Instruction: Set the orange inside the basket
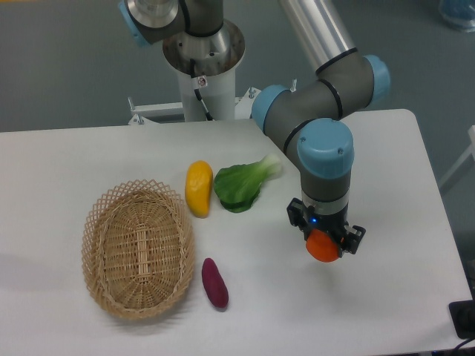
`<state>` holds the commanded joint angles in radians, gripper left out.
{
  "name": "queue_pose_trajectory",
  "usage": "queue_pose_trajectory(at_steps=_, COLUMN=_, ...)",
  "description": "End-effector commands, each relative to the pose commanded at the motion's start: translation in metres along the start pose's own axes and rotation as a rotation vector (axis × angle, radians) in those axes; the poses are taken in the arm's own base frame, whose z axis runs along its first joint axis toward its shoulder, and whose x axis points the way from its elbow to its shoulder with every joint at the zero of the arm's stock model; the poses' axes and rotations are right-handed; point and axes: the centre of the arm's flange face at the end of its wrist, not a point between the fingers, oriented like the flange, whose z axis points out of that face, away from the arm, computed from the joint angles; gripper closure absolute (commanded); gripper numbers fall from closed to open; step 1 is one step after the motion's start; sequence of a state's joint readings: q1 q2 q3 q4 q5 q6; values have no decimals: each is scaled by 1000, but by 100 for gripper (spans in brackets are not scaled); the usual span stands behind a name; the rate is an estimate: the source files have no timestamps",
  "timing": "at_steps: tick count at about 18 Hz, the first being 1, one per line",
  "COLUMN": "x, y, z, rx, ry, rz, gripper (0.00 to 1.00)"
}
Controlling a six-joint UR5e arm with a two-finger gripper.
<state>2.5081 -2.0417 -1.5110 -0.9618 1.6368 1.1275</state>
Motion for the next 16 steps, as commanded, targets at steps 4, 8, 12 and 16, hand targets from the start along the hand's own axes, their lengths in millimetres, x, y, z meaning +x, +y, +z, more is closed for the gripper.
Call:
queue_pose_trajectory(at_steps=4, x=1, y=-1, z=-1, rx=1, ry=-1, rz=1, gripper=36)
queue_pose_trajectory(at_steps=8, x=0, y=-1, z=-1, rx=2, ry=-3, rz=0, gripper=35)
queue_pose_trajectory(at_steps=12, x=1, y=-1, z=2, rx=0, ry=1, rz=-12, gripper=36)
queue_pose_trajectory(at_steps=16, x=1, y=-1, z=1, rx=1, ry=2, rz=-12, gripper=36)
